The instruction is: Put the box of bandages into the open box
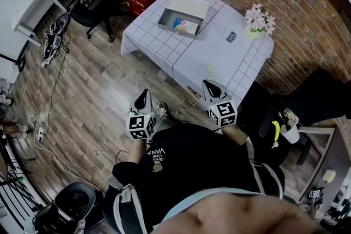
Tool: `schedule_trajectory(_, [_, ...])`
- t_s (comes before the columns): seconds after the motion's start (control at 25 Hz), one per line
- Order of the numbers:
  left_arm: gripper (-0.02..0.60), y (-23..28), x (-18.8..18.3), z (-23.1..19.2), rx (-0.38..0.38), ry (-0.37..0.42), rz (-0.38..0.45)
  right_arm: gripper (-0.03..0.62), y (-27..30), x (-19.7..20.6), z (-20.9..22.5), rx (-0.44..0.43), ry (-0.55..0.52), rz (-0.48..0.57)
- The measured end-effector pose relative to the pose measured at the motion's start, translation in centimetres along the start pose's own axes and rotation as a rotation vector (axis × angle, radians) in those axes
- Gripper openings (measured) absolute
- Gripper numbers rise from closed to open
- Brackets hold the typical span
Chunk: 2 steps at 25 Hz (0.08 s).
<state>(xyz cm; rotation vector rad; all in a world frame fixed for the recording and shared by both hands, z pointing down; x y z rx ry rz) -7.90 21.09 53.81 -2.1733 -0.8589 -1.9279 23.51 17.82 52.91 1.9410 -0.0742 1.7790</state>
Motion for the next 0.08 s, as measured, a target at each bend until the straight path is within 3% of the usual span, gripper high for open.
schedule_trajectory(0.08, [0.011,-0.15,0.01,0.19,-0.001,-0.011,0.007,0.003,-0.11,0.14,-0.04,-0.001,0.001,-0.002])
Point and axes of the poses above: the fingertips, and each gripper's own axes: y forward along the fingers, z to its right, x out of its underside, the point moved 10 cm from there along -y, backward along the fingers, and after that the axes turned 9 degrees about x, right-handed, at the moved point
